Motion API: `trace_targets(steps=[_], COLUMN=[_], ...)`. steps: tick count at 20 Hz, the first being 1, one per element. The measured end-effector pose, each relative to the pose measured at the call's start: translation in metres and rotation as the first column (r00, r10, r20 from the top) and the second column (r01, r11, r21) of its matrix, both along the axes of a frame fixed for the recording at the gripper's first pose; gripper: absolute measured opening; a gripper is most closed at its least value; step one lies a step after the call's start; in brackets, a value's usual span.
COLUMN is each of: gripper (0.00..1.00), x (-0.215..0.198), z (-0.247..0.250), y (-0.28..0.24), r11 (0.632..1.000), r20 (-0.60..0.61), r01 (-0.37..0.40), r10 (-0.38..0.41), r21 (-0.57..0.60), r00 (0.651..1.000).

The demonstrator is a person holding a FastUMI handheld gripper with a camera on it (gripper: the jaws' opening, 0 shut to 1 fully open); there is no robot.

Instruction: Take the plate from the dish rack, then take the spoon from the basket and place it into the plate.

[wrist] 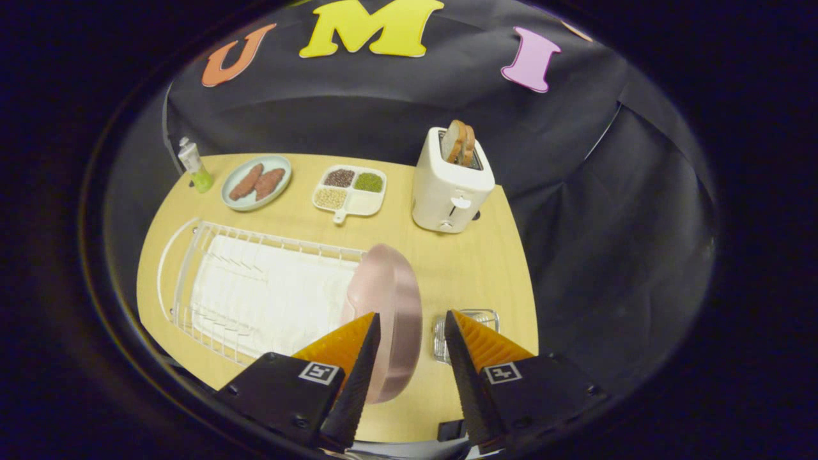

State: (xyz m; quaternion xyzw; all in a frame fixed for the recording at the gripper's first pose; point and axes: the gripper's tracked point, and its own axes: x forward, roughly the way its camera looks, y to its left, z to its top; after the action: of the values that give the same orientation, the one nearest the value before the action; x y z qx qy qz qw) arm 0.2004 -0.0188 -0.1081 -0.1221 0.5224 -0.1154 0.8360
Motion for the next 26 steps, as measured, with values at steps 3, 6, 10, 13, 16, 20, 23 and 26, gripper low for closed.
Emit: trace_targets(steps=[3,6,10,13,16,20,23,26], gripper=[0.5,0.43,0.27,0.23,0.2,0.18,0.17,0.17], x=[0.004,0.003,0.002,0.001,-0.002,-0.009,-0.013,-0.012], z=[-0.007,-0.017,-0.02,-0.019,-0.016,-0.013,-0.012,-0.009], y=[0.0,-0.004,-0.001,0.003,0.005,0.002,0.0,-0.001], r11=[0.998,0.994,0.99,0.988,0.986,0.984,0.982,0.975], r20=[-0.056,-0.119,-0.114,-0.105,-0.087,-0.069,-0.062,-0.047], r01=[0.038,0.091,0.127,0.127,0.132,0.152,0.17,0.194], r10=[-0.04,-0.097,-0.133,-0.136,-0.141,-0.158,-0.175,-0.2], r21=[-0.047,-0.054,-0.056,-0.092,-0.104,-0.089,-0.078,-0.107], r00=[0.998,0.988,0.984,0.985,0.986,0.985,0.983,0.979])
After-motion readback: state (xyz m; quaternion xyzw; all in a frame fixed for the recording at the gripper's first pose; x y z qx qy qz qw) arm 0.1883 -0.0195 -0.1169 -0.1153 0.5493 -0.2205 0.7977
